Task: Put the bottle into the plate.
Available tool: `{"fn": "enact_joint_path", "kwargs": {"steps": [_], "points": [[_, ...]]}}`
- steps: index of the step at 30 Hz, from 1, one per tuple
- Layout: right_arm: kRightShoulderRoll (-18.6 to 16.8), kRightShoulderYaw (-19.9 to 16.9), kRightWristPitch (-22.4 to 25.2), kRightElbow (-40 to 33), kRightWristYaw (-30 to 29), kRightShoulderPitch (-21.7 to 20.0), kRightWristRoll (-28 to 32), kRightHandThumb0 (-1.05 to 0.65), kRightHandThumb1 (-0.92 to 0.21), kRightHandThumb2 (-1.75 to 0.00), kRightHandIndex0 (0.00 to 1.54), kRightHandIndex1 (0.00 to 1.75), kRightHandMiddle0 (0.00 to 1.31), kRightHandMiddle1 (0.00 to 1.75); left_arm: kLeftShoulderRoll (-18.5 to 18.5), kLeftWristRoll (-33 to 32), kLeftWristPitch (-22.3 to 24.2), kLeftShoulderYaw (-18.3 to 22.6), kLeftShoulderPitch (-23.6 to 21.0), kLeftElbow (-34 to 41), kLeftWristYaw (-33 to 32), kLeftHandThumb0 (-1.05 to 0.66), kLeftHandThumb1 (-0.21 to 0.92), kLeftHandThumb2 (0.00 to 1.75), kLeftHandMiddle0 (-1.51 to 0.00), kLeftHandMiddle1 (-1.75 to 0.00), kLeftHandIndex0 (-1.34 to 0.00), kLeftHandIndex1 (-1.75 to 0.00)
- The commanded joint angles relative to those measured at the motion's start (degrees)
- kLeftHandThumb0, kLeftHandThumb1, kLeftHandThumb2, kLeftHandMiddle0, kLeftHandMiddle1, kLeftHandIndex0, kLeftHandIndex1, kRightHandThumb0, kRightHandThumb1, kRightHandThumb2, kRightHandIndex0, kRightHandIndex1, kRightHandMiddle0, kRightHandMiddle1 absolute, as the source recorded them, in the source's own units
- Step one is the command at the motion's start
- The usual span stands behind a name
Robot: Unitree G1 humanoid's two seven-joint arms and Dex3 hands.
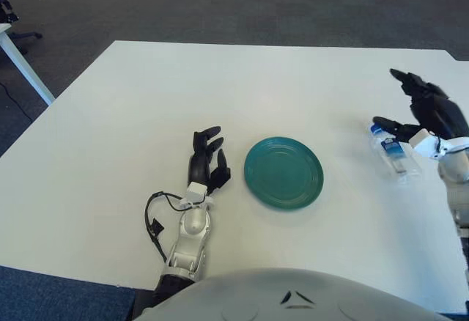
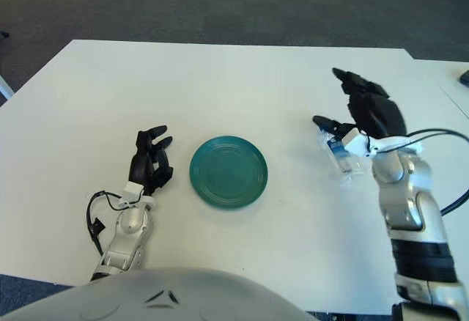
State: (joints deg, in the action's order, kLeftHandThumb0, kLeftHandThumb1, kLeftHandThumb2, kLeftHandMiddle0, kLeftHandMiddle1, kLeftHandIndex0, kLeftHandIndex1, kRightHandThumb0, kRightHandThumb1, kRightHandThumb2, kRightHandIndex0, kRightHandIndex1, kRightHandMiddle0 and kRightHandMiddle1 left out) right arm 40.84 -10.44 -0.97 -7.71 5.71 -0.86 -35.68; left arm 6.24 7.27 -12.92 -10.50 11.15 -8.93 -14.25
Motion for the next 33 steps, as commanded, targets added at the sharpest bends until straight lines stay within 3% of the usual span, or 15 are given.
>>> {"fn": "enact_joint_path", "kwargs": {"steps": [1,15,19,33], "points": [[3.6,1.6,1.7,0.4,0.3,-2.4,-5.5,-1.05,-0.92,-0.84,0.0,0.0,0.0,0.0,0.5,0.0,2.4,0.6,1.2,-2.5,0.3,-0.76,0.92,0.9,-0.28,-0.63,0.0,-1.08],[7.3,4.8,10.5,-0.7,7.6,-4.9,-14.2,-1.05,-0.92,-0.84,0.0,0.0,0.0,0.0,0.0,-0.4,1.2,1.9,0.0,-4.8,1.0,-0.75,0.92,0.92,-0.29,-0.58,0.0,-1.06],[7.5,7.7,12.4,4.2,8.1,-7.5,-17.3,-1.05,-0.92,-0.86,0.0,0.0,0.0,0.0,0.1,-0.5,-0.5,2.2,0.1,-5.5,1.1,-0.74,0.92,0.93,-0.29,-0.57,0.0,-1.06],[4.0,6.4,14.2,4.2,3.5,-5.8,-13.4,-1.05,-0.92,-0.86,0.0,0.0,0.0,0.0,-1.3,1.6,-2.7,3.2,0.9,-5.8,0.0,-0.77,0.92,0.97,-0.31,-0.57,-0.02,-1.1]]}}
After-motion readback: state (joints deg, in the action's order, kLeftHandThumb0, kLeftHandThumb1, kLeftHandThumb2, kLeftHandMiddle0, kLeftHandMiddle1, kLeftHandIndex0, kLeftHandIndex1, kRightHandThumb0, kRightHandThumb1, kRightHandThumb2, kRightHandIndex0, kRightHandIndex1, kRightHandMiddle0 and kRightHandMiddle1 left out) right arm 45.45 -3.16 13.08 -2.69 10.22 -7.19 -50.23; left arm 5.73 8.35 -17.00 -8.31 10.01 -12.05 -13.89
